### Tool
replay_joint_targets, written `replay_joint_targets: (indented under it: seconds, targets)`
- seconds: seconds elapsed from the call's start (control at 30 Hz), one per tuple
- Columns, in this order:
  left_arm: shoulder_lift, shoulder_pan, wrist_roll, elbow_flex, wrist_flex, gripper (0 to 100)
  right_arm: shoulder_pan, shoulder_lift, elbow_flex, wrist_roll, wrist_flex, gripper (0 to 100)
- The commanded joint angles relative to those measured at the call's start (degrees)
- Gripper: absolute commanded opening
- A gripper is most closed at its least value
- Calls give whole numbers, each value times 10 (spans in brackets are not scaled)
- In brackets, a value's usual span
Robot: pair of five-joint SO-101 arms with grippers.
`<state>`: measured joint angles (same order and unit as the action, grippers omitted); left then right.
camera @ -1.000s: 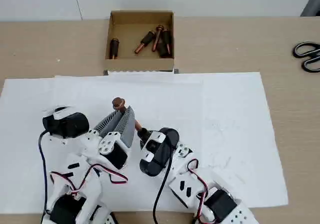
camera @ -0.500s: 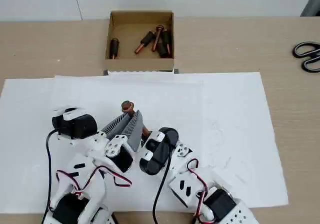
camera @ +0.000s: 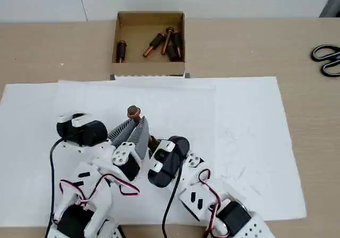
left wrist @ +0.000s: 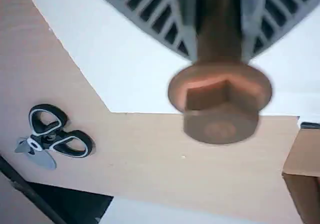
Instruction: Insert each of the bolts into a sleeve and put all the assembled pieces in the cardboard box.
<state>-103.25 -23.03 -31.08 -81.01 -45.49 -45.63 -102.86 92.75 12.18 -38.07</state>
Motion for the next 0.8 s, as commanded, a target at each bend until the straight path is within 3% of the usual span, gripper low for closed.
replay_joint_targets:
  seconds: [0.0, 0.17, 0.77]
  targets:
    - [-6, -20, 3, 3, -7, 7, 0, -7, -26, 4, 18, 4]
    - [-6, -66, 3, 3, -11, 7, 0, -7, -26, 4, 18, 4]
    - [-6, -65, 3, 9, -54, 7, 25, -7, -26, 5, 74, 4]
